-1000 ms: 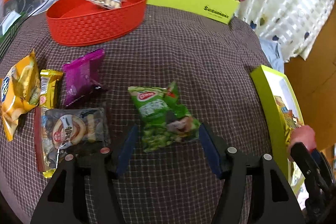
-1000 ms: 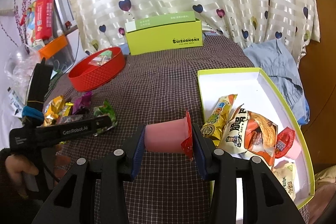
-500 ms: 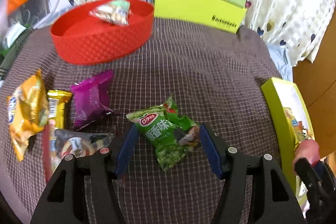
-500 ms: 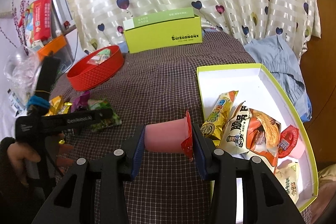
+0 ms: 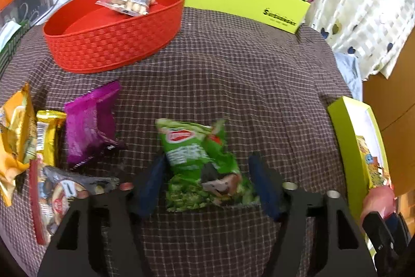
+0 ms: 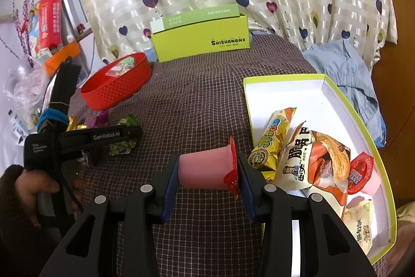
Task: Organize snacks
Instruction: 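Grasp the green pea snack bag with the left tool, then carry the jelly cup and green pea bag into the lime-rimmed tray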
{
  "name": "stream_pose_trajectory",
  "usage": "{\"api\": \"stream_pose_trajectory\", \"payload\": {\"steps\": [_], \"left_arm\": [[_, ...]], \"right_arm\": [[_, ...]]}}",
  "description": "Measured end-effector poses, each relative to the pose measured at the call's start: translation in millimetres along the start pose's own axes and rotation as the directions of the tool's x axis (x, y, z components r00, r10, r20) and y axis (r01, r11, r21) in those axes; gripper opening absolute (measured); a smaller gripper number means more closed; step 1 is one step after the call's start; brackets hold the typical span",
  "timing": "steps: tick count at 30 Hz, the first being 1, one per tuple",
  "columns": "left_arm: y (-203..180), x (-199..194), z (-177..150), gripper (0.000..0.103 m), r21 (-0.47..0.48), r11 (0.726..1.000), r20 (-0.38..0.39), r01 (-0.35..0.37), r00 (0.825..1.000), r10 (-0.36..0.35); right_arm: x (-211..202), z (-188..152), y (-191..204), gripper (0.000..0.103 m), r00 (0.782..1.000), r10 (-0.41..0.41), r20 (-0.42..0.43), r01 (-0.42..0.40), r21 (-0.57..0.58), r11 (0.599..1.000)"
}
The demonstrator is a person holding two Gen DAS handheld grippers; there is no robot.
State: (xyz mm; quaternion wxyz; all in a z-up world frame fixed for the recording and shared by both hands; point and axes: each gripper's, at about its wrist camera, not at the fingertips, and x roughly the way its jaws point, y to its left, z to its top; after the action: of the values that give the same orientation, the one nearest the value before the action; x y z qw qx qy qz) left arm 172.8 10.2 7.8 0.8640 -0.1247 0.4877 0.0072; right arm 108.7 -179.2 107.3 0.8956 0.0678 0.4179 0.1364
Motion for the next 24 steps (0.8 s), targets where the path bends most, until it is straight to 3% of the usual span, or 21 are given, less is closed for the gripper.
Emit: {"api": "stream_pose_trajectory", "payload": {"steps": [16, 24], "left_arm": [[-2, -21, -8, 0.048, 0.024, 0.999, 0.052, 0.022, 0.998, -0.023], [-28, -51, -13, 0.048, 0.091, 0.993, 0.092, 0.075, 0.992, -0.083]], "right_arm": [[-15, -2, 0, 0.041, 1.0, -0.005, 0.028, 0.005, -0.005, 1.0], [-37, -4, -7, 0.041, 0.998, -0.024, 0.061, 0.024, 0.005, 1.0]]}}
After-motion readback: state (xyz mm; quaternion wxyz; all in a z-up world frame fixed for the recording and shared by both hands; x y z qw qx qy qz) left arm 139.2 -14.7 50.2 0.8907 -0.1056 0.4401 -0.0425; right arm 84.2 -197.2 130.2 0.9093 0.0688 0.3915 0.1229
